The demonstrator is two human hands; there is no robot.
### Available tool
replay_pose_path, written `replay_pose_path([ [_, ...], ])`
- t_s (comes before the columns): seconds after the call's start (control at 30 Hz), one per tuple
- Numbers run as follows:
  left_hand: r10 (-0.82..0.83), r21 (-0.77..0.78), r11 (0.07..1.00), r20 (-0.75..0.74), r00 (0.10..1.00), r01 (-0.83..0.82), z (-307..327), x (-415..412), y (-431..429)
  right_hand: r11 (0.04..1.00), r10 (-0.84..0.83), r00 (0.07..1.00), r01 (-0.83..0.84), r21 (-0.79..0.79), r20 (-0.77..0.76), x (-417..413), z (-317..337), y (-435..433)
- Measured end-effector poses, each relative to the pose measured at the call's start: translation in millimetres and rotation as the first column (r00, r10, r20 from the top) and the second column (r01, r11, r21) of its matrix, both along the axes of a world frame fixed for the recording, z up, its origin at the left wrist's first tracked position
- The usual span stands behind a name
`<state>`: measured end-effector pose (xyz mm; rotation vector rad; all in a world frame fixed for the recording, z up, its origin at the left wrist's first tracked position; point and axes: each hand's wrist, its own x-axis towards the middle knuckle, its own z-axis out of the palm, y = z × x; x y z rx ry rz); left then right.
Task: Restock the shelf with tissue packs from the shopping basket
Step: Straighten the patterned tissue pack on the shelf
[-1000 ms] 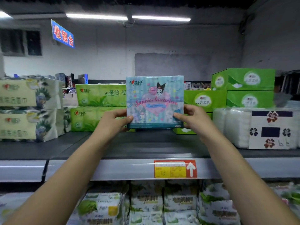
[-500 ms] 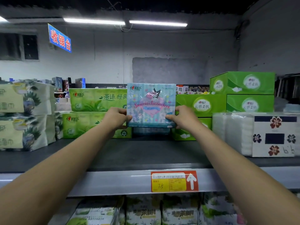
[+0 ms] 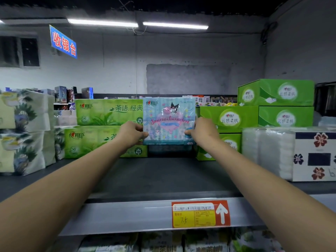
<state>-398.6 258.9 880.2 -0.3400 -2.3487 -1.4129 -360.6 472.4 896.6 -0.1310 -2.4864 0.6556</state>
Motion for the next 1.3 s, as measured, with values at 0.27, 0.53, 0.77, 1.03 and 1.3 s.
replay_pose_path([
  [0.27, -0.012, -0.026, 1.000, -0.033, 0.999, 0.011, -11.2, -4.8, 2.4, 0.993, -0.057, 0.998, 0.059, 0.105, -0.023, 13.9, -4.2, -1.2],
  [0.53, -0.019, -0.047, 0.999, -0.050, 0.999, 0.017, -17.4, -6.1, 5.7, 0.968, -0.080, 0.996, 0.085, 0.237, -0.032, 22.8, -6.8, -1.8],
  [0.77, 0.061, -0.174, 0.982, -0.078, 0.995, -0.074, -23.4, -14.9, 2.0, 0.937, -0.094, 0.996, 0.086, 0.338, 0.005, 9.4, -16.4, -2.9],
  [1.03, 0.129, -0.326, 0.930, -0.140, 0.982, -0.169, -26.7, -12.8, 6.4, 0.873, -0.090, 0.996, 0.078, 0.481, 0.002, -3.8, -34.6, -3.1],
  [1.3, 0.163, -0.419, 0.885, -0.131, 0.978, -0.204, -34.6, -17.5, 5.3, 0.824, -0.128, 0.992, 0.102, 0.558, 0.008, -10.9, -46.6, -7.0],
])
